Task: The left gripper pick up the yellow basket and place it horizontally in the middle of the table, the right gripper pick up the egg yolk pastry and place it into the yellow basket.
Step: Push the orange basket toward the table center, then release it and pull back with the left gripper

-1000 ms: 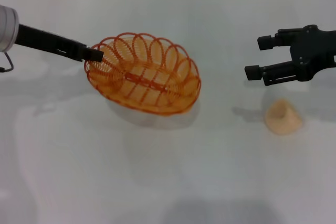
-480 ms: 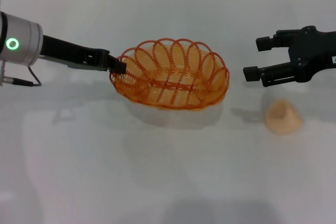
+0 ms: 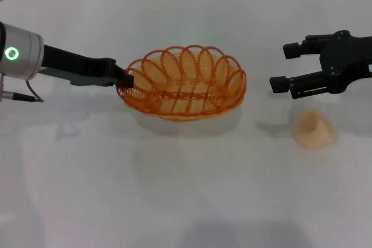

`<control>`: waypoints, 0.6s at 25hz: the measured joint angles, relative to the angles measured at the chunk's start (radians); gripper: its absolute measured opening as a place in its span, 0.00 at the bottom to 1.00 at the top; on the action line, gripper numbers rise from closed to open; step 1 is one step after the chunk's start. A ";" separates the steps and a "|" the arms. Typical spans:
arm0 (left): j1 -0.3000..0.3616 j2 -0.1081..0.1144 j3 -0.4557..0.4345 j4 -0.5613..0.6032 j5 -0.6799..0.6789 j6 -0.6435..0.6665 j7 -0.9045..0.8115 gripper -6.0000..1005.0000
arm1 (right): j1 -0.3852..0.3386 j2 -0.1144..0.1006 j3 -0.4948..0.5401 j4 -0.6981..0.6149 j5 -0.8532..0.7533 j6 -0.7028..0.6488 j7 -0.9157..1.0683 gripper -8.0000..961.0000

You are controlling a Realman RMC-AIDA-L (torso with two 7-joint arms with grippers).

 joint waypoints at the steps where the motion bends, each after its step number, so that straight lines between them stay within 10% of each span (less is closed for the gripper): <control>1: -0.001 0.000 0.000 -0.007 0.005 -0.006 0.000 0.08 | 0.000 0.000 -0.001 0.000 0.000 0.000 0.000 0.88; 15: -0.021 -0.010 0.061 -0.074 0.080 -0.098 -0.014 0.08 | 0.000 0.002 -0.005 0.012 0.001 0.000 -0.006 0.88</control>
